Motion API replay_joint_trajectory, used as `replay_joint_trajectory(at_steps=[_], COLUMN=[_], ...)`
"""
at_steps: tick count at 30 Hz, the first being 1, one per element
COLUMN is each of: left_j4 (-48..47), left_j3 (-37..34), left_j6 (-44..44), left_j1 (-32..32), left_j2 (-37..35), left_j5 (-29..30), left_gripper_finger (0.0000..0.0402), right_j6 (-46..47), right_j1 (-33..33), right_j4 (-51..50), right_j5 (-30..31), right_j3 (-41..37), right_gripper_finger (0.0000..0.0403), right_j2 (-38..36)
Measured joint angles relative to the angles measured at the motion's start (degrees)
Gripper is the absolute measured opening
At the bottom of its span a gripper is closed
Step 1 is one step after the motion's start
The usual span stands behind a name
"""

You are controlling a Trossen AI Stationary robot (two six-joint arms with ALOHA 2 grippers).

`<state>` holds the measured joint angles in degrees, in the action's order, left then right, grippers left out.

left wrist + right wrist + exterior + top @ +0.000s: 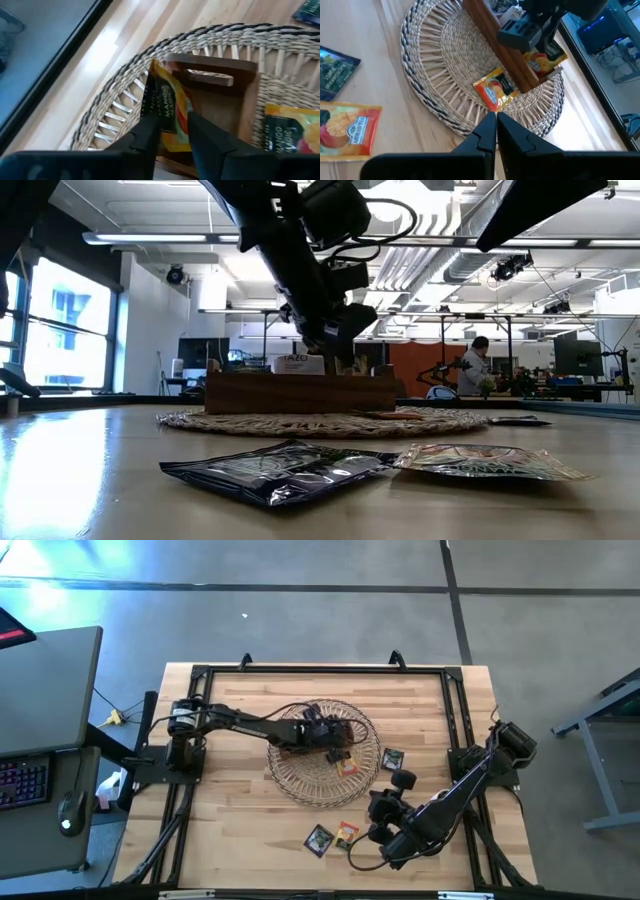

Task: Pick & Place Tea
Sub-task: Put the yellow tea bag into the right section of the brown wooden organizer

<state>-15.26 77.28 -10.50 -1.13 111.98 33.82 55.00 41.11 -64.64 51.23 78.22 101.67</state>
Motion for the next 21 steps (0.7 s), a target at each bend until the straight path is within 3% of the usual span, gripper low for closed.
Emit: replay_joint_trajectory(at_steps=[5, 11, 21], left_j4=[-6.3, -30.0, -63.2], left_j3=[3.2, 15.4, 33.8], left_j6=[0.9, -8.4, -10.5], left_j1=[0.1, 0.5, 6.4], left_j2=[0.1, 0.1, -1.5], left_j5=[-1.8, -3.6, -2.0], left_gripper_finger=[0.0123, 0.0118, 0.0117], right_j6=[-1.9, -7.5, -8.5], right_j1=[0.0, 0.0, -1.9], right_j4=[0.2, 1.8, 4.3], right_j5=[0.8, 1.4, -2.0], right_j3=[0.0, 0.0, -1.1], right_gripper_finger=[0.0012, 0.0012, 0.0012], right_j2=[0.0, 0.0, 0.0])
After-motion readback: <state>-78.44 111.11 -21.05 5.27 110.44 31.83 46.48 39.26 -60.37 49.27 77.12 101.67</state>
